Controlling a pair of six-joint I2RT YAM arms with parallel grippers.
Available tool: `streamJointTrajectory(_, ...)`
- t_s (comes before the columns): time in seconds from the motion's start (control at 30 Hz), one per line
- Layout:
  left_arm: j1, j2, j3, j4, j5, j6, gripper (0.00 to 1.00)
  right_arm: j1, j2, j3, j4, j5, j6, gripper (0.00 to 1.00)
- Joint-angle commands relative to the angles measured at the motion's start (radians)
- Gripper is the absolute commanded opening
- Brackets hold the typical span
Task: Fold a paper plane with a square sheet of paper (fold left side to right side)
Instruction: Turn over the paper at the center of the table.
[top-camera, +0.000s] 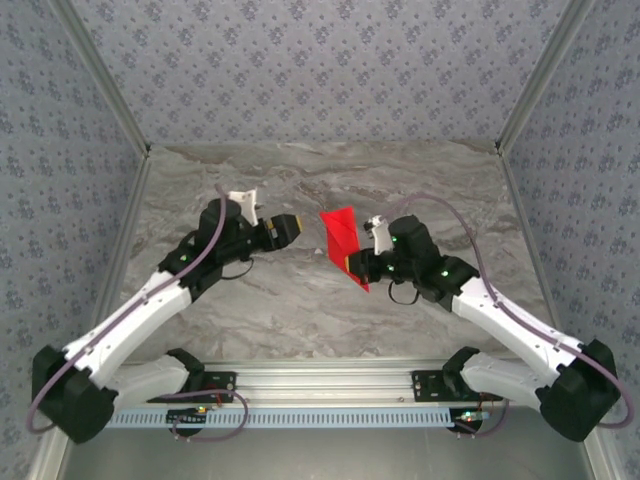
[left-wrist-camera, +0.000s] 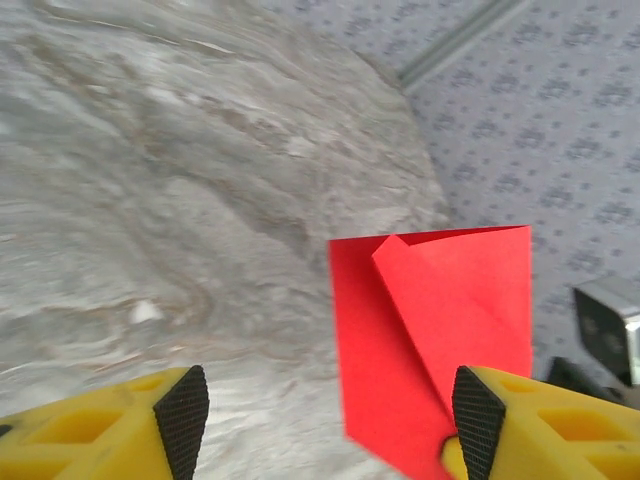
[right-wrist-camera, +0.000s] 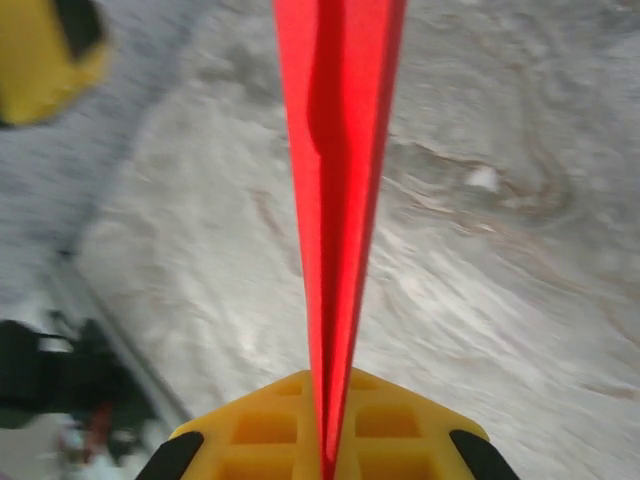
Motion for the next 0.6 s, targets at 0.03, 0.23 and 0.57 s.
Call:
streamJointTrajectory(0.03, 0.003, -0.134, -0.069, -0.195, -0.223, 0.068, 0.69, 0.175, 0.172, 0.176, -0.525, 0.679, -0.1, 0.03)
streamJointTrajectory(0.23, 0.005, -0.276, -0.134, -0.254, -0.332, 0.045, 0.73, 0.345, 0.538, 0.452, -0.827, 1.065, 0.0, 0.03)
streamJointTrajectory(0.57, 0.011, -0.308, -0.137, -0.301, -0.349, 0.05, 0.76, 0.437, 1.032, 0.658, -0.994, 1.17, 0.011, 0.04)
